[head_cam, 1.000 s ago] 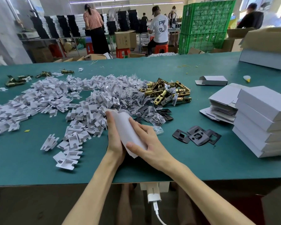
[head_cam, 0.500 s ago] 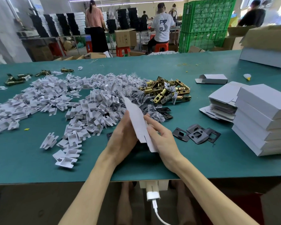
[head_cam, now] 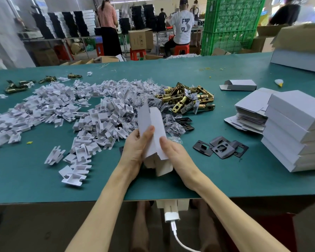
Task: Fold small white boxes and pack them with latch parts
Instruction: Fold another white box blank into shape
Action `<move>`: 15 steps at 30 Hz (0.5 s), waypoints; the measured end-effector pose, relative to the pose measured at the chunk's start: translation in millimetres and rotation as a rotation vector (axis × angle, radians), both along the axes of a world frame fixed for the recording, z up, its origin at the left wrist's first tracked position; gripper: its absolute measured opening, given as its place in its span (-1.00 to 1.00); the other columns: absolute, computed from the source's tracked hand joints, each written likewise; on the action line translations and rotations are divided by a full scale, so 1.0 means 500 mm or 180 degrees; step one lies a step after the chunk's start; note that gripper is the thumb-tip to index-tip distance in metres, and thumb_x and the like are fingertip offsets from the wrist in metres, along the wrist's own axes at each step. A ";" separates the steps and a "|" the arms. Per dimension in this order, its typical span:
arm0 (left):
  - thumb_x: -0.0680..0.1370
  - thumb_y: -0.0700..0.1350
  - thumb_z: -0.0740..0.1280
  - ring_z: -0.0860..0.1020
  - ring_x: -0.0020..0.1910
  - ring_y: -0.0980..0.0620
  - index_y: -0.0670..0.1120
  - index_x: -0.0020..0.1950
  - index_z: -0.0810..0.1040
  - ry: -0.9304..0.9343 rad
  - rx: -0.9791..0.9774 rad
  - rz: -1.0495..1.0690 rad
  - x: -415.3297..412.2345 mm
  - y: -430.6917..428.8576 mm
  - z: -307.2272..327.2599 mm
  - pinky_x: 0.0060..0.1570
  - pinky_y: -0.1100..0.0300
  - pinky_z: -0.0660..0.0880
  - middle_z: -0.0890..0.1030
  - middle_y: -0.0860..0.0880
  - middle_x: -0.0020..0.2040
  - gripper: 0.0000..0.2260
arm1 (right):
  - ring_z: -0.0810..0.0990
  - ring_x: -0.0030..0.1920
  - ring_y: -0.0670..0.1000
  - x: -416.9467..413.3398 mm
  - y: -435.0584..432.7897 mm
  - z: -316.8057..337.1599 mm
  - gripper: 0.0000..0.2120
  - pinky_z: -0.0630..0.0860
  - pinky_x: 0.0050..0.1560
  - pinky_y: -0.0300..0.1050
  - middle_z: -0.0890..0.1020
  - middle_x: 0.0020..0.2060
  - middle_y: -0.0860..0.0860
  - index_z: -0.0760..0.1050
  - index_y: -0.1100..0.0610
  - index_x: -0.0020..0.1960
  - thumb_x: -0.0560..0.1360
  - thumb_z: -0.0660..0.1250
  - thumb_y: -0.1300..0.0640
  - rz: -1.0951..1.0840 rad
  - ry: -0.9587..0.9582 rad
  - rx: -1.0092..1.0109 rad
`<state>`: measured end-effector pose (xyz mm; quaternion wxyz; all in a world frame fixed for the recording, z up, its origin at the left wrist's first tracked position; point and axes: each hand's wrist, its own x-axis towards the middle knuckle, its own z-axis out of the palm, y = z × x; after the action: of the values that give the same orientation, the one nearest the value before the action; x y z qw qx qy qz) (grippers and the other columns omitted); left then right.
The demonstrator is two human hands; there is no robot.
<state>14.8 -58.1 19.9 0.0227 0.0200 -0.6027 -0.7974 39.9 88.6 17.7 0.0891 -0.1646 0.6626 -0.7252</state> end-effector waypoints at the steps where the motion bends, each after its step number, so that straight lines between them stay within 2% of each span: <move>1: 0.43 0.12 0.58 0.70 -0.10 -0.05 -0.21 0.26 0.58 0.0008 -0.0097 0.0051 -0.001 0.000 -0.003 -0.17 0.12 0.64 0.73 -0.11 -0.04 -0.44 | 0.61 -0.19 -0.07 0.000 -0.001 -0.002 -0.61 0.51 -0.13 -0.18 0.67 -0.21 -0.02 0.60 0.10 -0.05 0.55 0.26 -0.22 -0.0003 0.0035 0.0176; 3: 0.48 0.04 0.58 0.71 -0.09 -0.06 -0.21 0.25 0.57 0.0014 -0.0144 0.0089 0.000 -0.001 -0.005 -0.20 0.13 0.64 0.74 -0.12 -0.02 -0.52 | 0.60 -0.16 -0.04 -0.001 0.000 -0.004 -0.67 0.49 -0.13 -0.14 0.67 -0.17 -0.02 0.60 0.12 -0.05 0.55 0.33 -0.15 -0.0021 -0.0088 0.0171; 6: 0.55 -0.09 0.48 0.72 -0.01 -0.13 -0.23 0.28 0.58 -0.0021 -0.0003 0.0054 -0.004 -0.004 -0.010 -0.11 0.02 0.68 0.73 -0.20 0.09 -0.63 | 0.62 -0.16 0.07 -0.006 0.011 -0.007 -0.80 0.55 -0.17 -0.11 0.67 -0.15 0.10 0.59 0.18 -0.03 0.63 0.34 0.04 -0.0154 -0.0504 -0.0386; 9: 0.63 -0.18 0.40 0.72 -0.03 -0.15 -0.25 0.25 0.61 -0.0086 0.0032 0.0161 -0.010 -0.007 -0.016 -0.08 0.01 0.70 0.73 -0.24 0.09 -0.77 | 0.67 -0.11 0.04 -0.012 0.016 -0.008 -0.84 0.63 -0.13 -0.10 0.72 -0.06 0.06 0.59 0.17 0.17 0.64 0.31 0.15 -0.0189 -0.0584 -0.0679; 10: 0.64 -0.18 0.38 0.72 -0.06 -0.13 -0.25 0.21 0.63 -0.0110 0.0038 0.0216 -0.011 -0.008 -0.018 -0.13 0.04 0.69 0.74 -0.23 0.06 -0.81 | 0.68 -0.09 0.03 -0.014 0.016 -0.010 -0.80 0.65 -0.11 -0.09 0.72 -0.03 0.06 0.57 0.17 0.23 0.65 0.30 0.16 -0.0186 -0.0592 -0.0737; 12: 0.66 -0.17 0.36 0.73 -0.12 -0.10 -0.22 0.12 0.65 -0.0137 0.0040 0.0309 -0.010 -0.008 -0.017 -0.20 0.09 0.67 0.75 -0.21 0.00 -0.85 | 0.69 -0.10 0.02 -0.015 0.016 -0.010 -0.79 0.65 -0.13 -0.10 0.73 -0.04 0.06 0.57 0.16 0.23 0.66 0.30 0.10 -0.0254 -0.0660 -0.0814; 15: 0.66 -0.15 0.36 0.73 -0.06 -0.12 -0.21 0.13 0.66 -0.0071 0.0013 0.0300 -0.010 -0.009 -0.020 -0.09 0.03 0.70 0.74 -0.22 0.04 -0.84 | 0.70 -0.12 0.06 -0.018 0.017 -0.012 -0.76 0.65 -0.11 -0.03 0.74 -0.05 0.11 0.62 0.17 0.12 0.67 0.27 0.04 -0.0426 -0.0765 -0.0765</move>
<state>9.9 -62.6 10.1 0.0535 0.0572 -0.5997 -0.7964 31.0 97.1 11.9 0.0989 -0.0417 0.5653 -0.8179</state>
